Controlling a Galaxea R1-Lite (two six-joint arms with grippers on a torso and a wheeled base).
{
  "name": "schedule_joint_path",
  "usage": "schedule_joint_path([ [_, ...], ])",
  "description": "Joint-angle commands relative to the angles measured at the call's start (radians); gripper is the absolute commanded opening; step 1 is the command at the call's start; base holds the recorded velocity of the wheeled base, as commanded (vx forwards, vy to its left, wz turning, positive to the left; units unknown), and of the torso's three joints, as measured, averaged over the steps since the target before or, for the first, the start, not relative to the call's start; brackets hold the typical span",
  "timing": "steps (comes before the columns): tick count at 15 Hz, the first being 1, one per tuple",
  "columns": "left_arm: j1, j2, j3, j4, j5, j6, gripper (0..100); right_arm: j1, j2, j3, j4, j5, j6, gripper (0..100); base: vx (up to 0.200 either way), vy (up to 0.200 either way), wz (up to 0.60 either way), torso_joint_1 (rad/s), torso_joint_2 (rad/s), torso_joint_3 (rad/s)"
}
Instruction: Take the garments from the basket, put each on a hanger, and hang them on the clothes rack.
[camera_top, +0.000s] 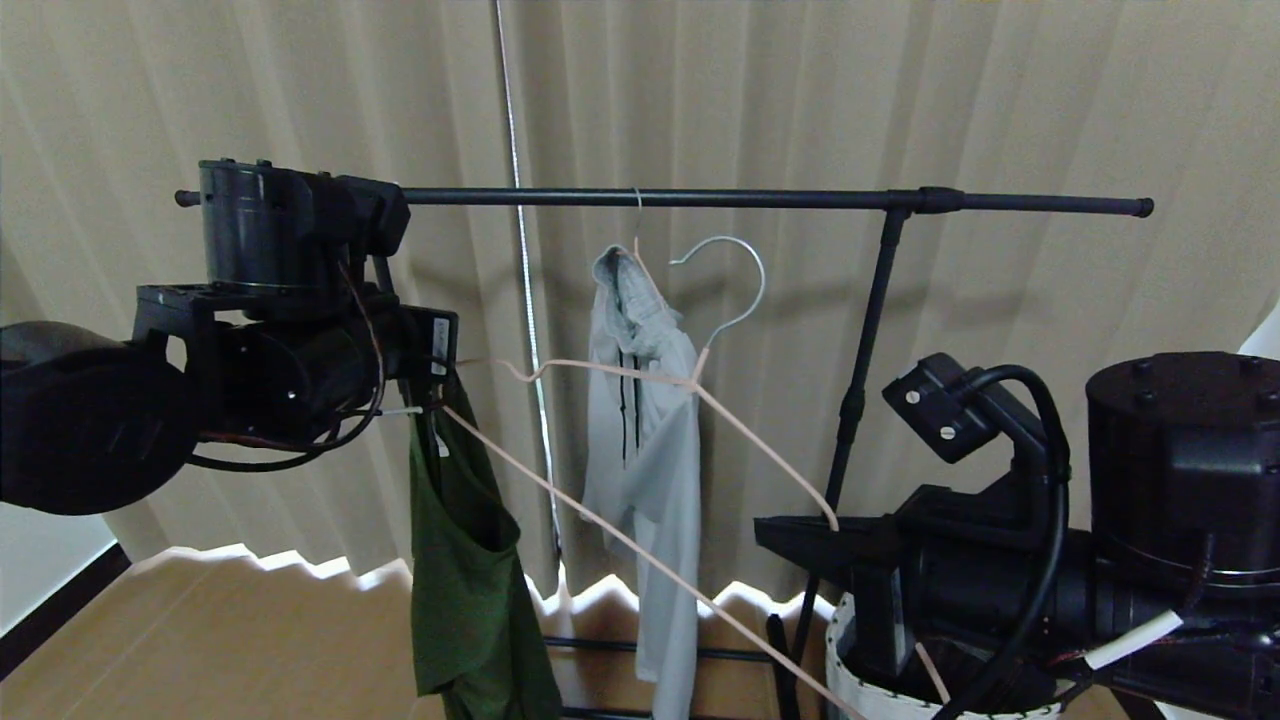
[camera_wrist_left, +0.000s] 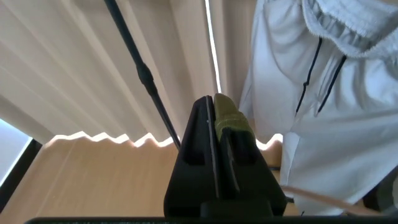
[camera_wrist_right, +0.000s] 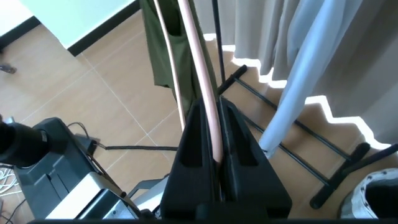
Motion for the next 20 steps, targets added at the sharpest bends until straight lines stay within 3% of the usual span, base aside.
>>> schedule_joint_path([
  [1,0.004,0.0,-0.004,0.0,0.001,0.001,0,0.002,-0.003,0.008,-0.017,0.003,-0.002,0,0.0,0.0,0.0,0.0,0.0,0.0],
  [9,0.019,0.0,-0.001,0.0,0.003,-0.002,0,0.038,0.0,0.02,-0.02,0.033,-0.002,0,0.0,0.0,0.0,0.0,0.0,0.0],
  [11,0.01,-0.013,0.015,0.0,0.001,0.0,0,0.033,0.037,0.003,-0.037,0.03,-0.001,0,0.0,0.0,0.0,0.0,0.0,0.0],
  [13,-0.001,-0.033,0.013,0.002,0.004,0.011,0,0.018,0.114,-0.015,-0.148,0.026,-0.007,0,0.0,0.0,0.0,0.0,0.0,0.0],
  [20,0.011,-0.033,0.008,0.002,0.012,0.026,0,-0.016,0.13,-0.015,-0.165,0.024,-0.004,0,0.0,0.0,0.0,0.0,0.0,0.0],
])
